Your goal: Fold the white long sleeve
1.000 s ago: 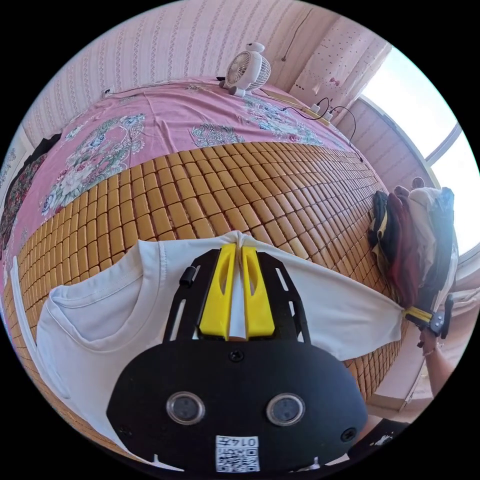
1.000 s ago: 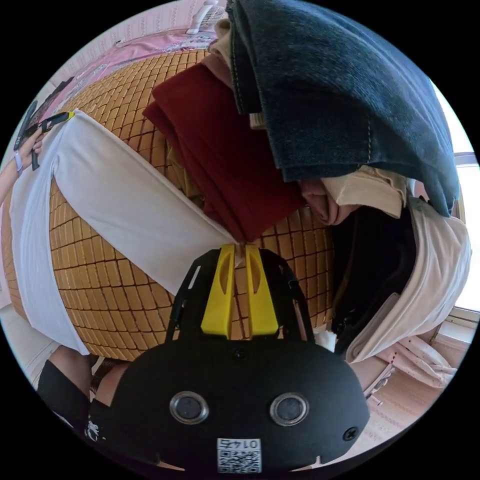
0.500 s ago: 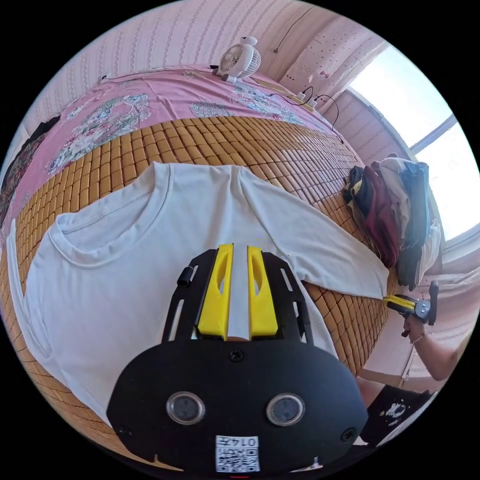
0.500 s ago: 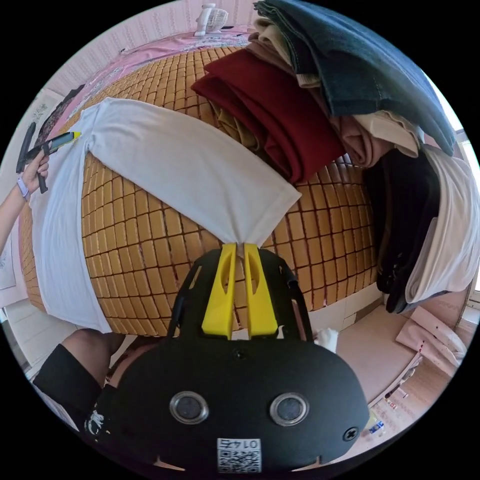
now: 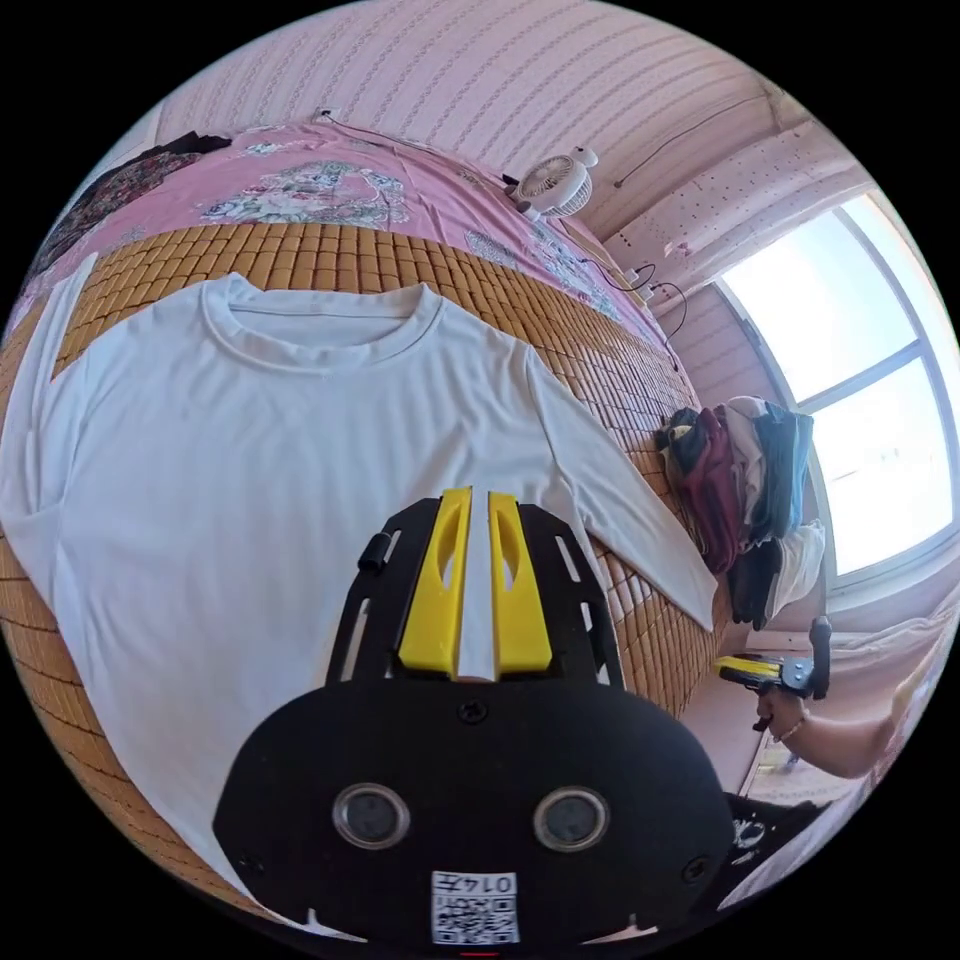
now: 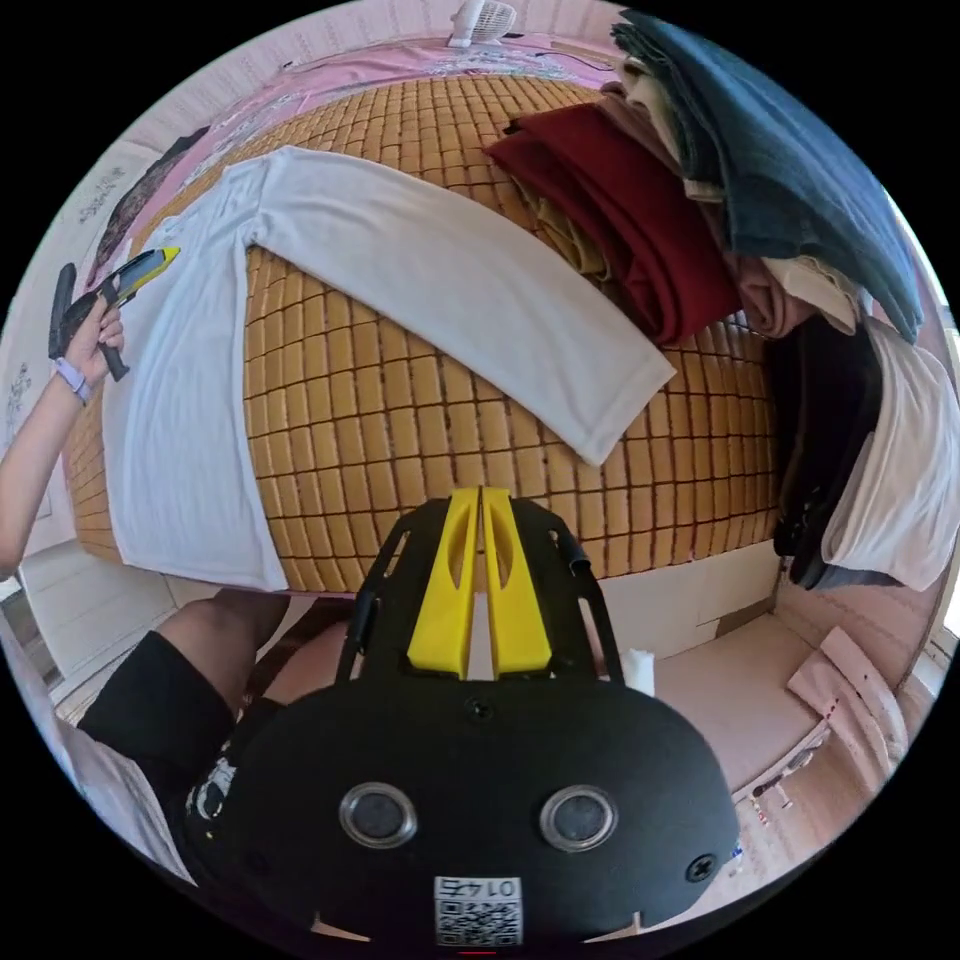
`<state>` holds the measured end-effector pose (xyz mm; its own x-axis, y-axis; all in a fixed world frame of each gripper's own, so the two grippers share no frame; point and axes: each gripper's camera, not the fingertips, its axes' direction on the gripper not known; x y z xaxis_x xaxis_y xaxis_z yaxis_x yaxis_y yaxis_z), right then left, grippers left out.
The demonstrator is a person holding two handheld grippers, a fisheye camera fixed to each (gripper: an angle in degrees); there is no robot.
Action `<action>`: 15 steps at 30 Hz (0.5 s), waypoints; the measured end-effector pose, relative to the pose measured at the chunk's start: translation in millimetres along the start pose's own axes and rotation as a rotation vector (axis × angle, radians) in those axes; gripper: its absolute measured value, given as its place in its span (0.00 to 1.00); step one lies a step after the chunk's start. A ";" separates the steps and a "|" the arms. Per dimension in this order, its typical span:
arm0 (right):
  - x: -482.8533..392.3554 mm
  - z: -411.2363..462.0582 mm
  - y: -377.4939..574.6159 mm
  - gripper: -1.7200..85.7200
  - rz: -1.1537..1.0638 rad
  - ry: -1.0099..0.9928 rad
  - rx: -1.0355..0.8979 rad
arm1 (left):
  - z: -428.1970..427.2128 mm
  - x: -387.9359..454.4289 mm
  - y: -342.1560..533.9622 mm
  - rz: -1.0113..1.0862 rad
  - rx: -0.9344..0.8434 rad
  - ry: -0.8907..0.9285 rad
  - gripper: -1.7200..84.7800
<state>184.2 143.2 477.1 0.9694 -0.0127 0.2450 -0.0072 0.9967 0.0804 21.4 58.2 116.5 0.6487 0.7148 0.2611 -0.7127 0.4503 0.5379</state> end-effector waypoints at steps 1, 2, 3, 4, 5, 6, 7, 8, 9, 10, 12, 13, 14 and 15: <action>-17.2 6.5 0.0 0.01 -0.061 -0.108 -0.041 | -14.0 -7.9 19.0 0.003 -0.011 -0.012 0.06; -26.8 10.0 0.5 0.01 -0.083 -0.139 -0.058 | -27.8 -17.0 39.2 0.007 -0.033 -0.034 0.07; -47.8 17.3 2.3 0.01 -0.133 -0.159 -0.089 | -34.9 -22.1 50.1 0.010 -0.048 -0.049 0.07; -70.0 23.7 4.1 0.01 -0.196 -0.162 -0.111 | -49.7 -33.3 72.6 0.011 -0.081 -0.085 0.07; -81.0 26.4 4.5 0.01 -0.228 -0.166 -0.120 | -65.5 -45.2 96.0 0.005 -0.106 -0.127 0.07; -102.3 30.9 4.3 0.01 -0.296 -0.183 -0.137 | -73.7 -51.4 107.8 -0.002 -0.116 -0.147 0.07; -123.5 34.2 2.5 0.01 -0.376 -0.198 -0.153 | -89.8 -64.2 131.1 -0.026 -0.132 -0.181 0.07; -134.0 35.2 1.0 0.01 -0.419 -0.196 -0.155 | -105.2 -76.8 153.6 -0.060 -0.142 -0.213 0.07; -154.6 36.5 -3.5 0.01 -0.509 -0.168 -0.152 | -112.2 -82.6 163.9 -0.078 -0.144 -0.229 0.07; -174.3 37.8 -11.3 0.01 -0.605 -0.135 -0.146 | -126.3 -94.3 184.6 -0.125 -0.139 -0.261 0.08; -200.2 38.6 -31.0 0.01 -0.727 -0.105 -0.125 | -144.9 -109.6 212.0 -0.192 -0.112 -0.295 0.08; -215.3 38.4 -49.9 0.01 -0.769 -0.117 -0.116 | -155.3 -118.0 227.6 -0.231 -0.085 -0.309 0.08; -222.8 37.8 -60.5 0.01 -0.784 -0.138 -0.110 | -163.3 -124.7 241.1 -0.257 -0.057 -0.316 0.08; -239.8 35.7 -82.8 0.01 -0.823 -0.189 -0.088 | -166.4 -127.5 247.1 -0.268 -0.043 -0.318 0.08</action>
<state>-56.4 60.8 446.1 0.5998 -0.7421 0.2992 0.7095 0.6661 0.2298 -281.8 167.3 82.8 0.8579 0.3714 0.3551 -0.5138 0.6247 0.5879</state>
